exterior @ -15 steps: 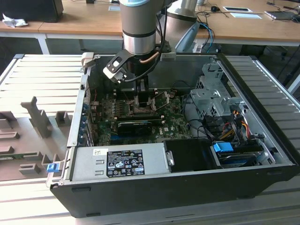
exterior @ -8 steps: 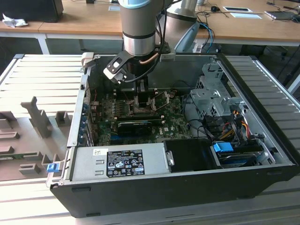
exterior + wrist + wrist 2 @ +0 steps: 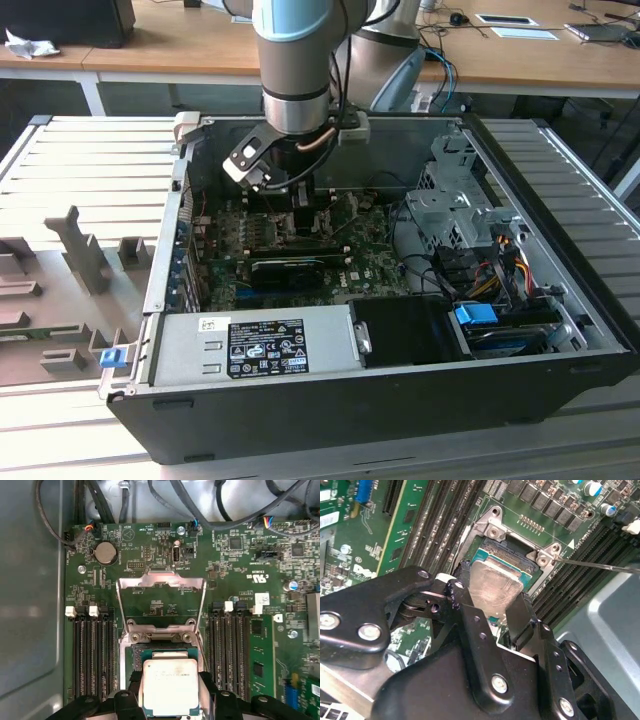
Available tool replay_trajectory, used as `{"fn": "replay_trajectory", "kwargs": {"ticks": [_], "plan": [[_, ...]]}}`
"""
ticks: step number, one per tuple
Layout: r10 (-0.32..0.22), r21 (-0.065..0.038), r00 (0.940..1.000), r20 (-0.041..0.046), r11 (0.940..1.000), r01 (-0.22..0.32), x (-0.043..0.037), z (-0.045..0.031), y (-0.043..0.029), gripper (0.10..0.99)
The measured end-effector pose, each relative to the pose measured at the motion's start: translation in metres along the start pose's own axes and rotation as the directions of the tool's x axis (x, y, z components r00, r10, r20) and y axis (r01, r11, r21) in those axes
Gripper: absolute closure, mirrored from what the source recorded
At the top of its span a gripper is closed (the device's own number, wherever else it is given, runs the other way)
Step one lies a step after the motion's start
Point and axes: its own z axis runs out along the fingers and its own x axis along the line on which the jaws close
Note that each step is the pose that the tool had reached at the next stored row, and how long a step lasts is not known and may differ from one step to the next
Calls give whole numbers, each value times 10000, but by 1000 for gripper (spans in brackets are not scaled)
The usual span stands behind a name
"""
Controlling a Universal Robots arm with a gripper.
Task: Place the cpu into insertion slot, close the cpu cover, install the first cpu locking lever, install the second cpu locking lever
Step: 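Place the cpu into insertion slot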
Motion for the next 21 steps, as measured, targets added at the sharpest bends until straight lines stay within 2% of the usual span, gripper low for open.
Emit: {"fn": "replay_trajectory", "kwargs": {"ticks": [4, 13, 21], "plan": [[53, -1, 10000, 2, 10000, -53, 16, 25, -10, 557], [127, 0, 9999, 11, 9999, -127, 41, 155, -24, 557], [128, -5, 9999, 4, 9999, -128, 41, 165, -24, 545]]}}
